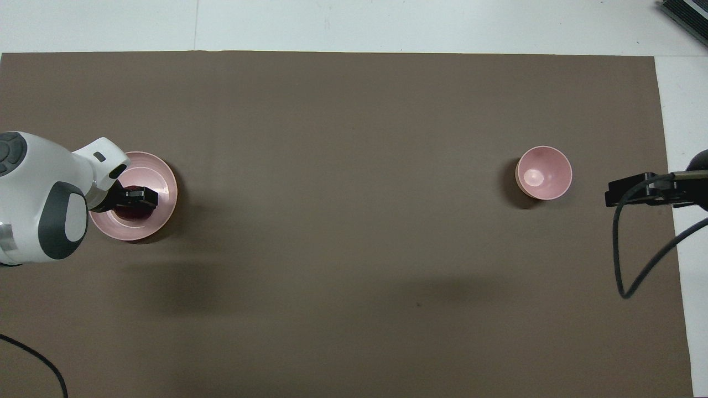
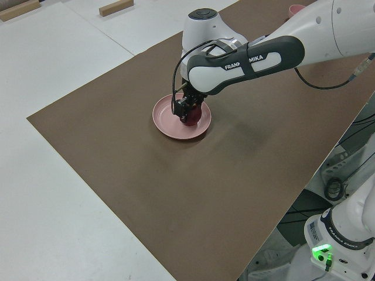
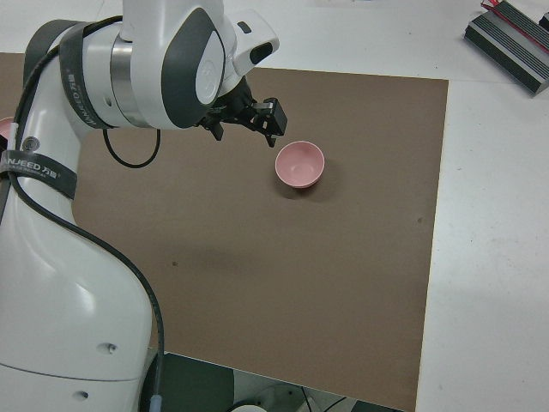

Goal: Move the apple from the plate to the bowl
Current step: 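Close the left gripper around the red apple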

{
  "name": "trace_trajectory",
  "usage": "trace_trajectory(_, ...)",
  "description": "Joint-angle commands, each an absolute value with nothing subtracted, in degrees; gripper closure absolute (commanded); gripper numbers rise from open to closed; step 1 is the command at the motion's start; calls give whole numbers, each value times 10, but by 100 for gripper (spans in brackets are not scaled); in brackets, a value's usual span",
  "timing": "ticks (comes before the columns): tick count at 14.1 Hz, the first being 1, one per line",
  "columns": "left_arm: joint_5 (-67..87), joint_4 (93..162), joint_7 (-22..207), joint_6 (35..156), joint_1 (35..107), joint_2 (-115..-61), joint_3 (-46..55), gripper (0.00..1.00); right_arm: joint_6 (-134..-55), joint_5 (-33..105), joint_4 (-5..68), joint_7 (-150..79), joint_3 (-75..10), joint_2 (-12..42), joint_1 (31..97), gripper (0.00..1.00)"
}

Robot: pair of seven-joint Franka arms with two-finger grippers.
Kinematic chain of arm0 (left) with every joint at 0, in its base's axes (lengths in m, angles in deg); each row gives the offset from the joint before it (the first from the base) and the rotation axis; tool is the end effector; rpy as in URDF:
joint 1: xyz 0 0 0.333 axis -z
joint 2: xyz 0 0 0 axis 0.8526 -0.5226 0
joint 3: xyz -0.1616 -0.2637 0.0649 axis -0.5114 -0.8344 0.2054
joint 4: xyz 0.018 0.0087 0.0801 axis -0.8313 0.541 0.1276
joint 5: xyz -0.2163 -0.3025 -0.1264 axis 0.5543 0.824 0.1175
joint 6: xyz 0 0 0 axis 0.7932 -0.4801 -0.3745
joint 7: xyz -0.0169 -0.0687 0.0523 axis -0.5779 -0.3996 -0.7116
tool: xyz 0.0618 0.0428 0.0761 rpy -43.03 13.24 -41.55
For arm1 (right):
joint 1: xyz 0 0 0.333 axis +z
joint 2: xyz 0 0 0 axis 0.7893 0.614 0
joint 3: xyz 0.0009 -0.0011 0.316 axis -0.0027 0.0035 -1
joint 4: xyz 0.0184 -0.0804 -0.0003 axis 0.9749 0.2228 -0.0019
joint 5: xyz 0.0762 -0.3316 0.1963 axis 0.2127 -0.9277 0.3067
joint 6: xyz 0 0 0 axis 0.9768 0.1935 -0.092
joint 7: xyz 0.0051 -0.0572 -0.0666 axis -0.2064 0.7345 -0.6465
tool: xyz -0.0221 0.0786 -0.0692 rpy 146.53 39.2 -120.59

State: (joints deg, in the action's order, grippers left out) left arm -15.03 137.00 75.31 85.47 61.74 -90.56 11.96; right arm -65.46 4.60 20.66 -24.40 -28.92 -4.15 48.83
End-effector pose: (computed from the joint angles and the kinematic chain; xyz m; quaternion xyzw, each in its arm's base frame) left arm 0.5770 0.0114 0.3262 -0.9997 0.0046 0.0204 0.0096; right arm 0.5296 0.0056 0.6372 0.9998 -0.0187 -0.0056 0.0098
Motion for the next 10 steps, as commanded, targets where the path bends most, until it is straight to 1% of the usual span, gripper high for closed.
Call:
trace_trajectory(1, -147, 1354, 745, 838, 619, -907, 120, 100, -651, 54, 203, -241, -290, -42, 483, 0)
trace_trajectory(5, -147, 1340, 745, 819, 619, -907, 120, 100, -651, 54, 203, -241, -290, -42, 483, 0)
trace_trajectory(10, -147, 1302, 747, 778, 621, -905, 120, 100, -651, 55, 203, -241, -290, -42, 483, 0)
